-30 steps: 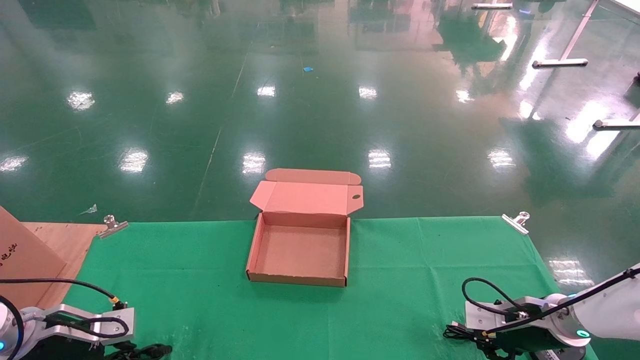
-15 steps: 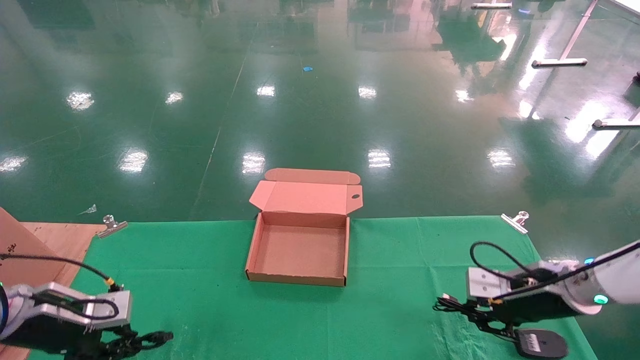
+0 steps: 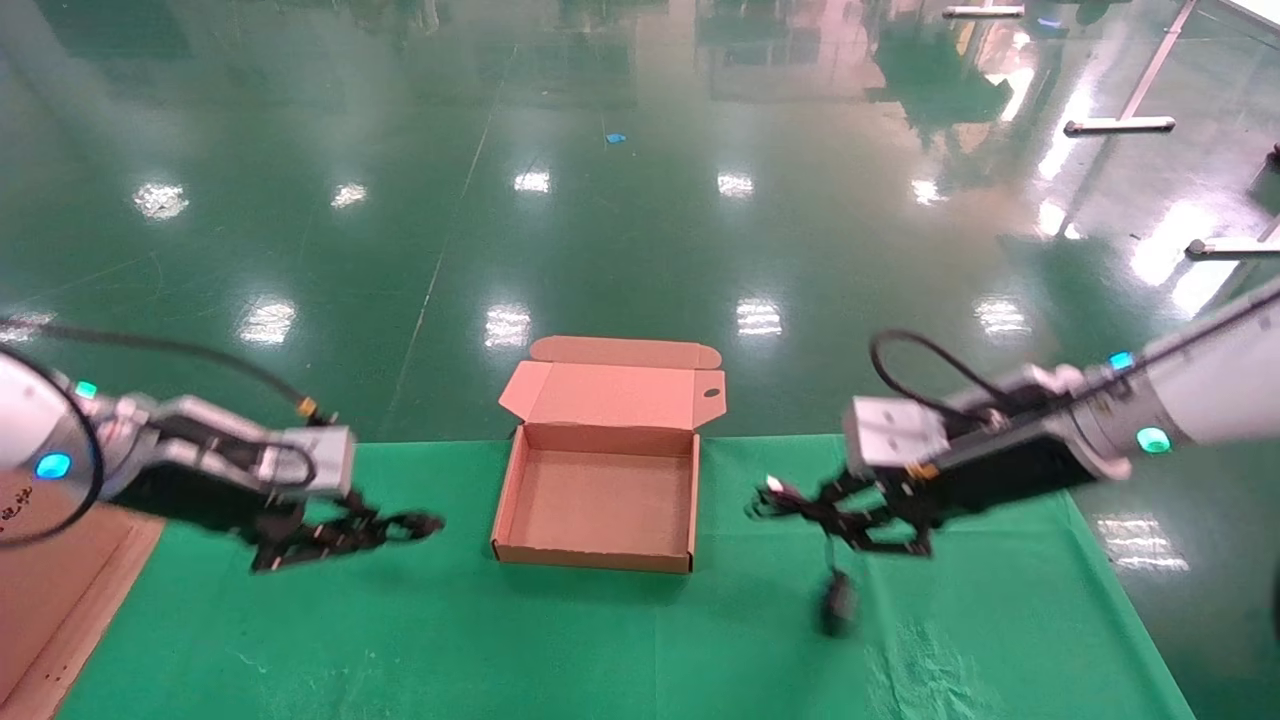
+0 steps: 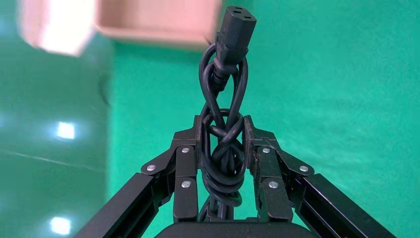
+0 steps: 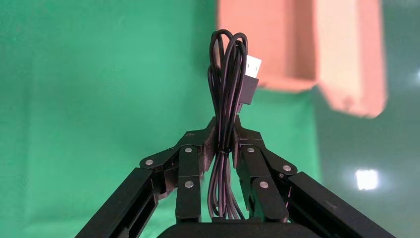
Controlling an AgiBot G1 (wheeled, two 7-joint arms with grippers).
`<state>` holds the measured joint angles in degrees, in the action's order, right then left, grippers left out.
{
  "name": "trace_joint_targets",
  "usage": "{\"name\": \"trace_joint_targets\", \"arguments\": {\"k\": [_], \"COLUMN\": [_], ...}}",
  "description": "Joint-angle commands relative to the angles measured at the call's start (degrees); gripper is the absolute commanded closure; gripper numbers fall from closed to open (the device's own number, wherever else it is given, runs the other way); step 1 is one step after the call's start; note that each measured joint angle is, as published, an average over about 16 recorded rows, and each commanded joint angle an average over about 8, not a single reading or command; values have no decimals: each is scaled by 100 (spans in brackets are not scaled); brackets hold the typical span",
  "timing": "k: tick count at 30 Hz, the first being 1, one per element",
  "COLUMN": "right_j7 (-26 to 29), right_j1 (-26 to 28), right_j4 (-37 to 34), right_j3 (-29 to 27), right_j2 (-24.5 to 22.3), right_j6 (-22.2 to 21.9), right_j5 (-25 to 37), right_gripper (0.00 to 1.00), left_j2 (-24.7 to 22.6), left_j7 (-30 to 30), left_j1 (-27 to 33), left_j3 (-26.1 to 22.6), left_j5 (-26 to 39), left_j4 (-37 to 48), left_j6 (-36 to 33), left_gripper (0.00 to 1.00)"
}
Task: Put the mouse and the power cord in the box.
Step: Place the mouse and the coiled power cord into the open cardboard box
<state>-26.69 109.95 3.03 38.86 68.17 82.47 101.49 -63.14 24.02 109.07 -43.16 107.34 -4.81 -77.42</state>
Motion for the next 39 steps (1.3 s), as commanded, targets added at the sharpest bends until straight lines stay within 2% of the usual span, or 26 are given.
{"name": "trace_joint_targets", "arguments": {"k": [1,9,15,23,28,39], "right_j7": [50,131,111,221,373,806], "right_j1": [141,604,738,513,321,59], "right_j4": [22,71,138,603,1035,1658], "right_j3": [-16,-43,2,-33,70,664], "right_j2": [106,499,827,987,1015,1022], "right_j6": [26,-77,-608,-1741,-2006,-2390], "right_j5": [-23,-60,11,-155,-315,-634], "right_gripper": [100,100,100,100,100,100], "left_j2": [-96,-471,-799,-1178,-1285,-1390], "left_j7": [-6,207,490,638,698,788], "left_j1": [144,664,888,1002,965,844], "left_j3": [15,12,-14,15,64,156], "left_j5": [-21,-18,25,22,-40,-222], "left_j4": [-38,-136,-155,-40,20,-30], "left_j6": [-8,-77,139,1087,1488,1654], "left_gripper": [100,100,100,100,100,100]}}
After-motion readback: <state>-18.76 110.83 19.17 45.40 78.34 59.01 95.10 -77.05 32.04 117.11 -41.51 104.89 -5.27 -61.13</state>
